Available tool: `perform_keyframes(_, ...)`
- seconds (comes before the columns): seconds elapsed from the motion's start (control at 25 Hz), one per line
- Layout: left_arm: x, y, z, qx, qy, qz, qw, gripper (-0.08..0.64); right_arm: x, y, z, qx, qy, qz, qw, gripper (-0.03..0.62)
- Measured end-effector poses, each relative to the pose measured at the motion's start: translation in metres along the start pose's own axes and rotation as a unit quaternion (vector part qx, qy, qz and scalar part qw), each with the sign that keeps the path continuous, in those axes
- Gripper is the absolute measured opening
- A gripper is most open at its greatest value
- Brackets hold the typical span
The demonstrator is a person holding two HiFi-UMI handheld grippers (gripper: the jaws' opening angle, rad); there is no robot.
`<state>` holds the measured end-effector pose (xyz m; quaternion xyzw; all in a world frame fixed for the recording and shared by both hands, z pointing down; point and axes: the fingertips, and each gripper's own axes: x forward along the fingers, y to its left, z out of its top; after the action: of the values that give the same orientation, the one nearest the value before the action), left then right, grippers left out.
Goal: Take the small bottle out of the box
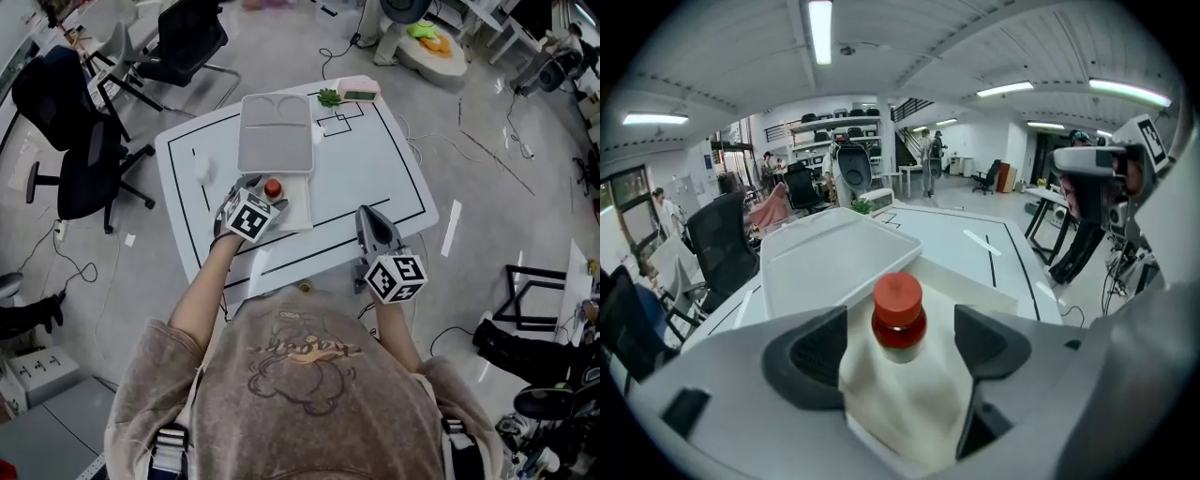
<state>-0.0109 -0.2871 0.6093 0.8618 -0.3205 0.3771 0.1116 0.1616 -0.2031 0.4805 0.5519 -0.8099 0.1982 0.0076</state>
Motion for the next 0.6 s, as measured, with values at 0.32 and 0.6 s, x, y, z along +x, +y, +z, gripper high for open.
perform_keyframes(0.32,0.022,-0.01,-0.007,0.047,0.059,-0.03,0.9967,0.359,-0.009,-0.009,-0.001,0.003,-0.002,-0.018,1.0,-0.003)
perform_keyframes(0.6,0.033,-0.01,-0.016,0.05,0.093,-0.041,0.9936,0.327,-0.018,-0.015,-0.003,0.007,-0.008,-0.037,0.999,-0.003)
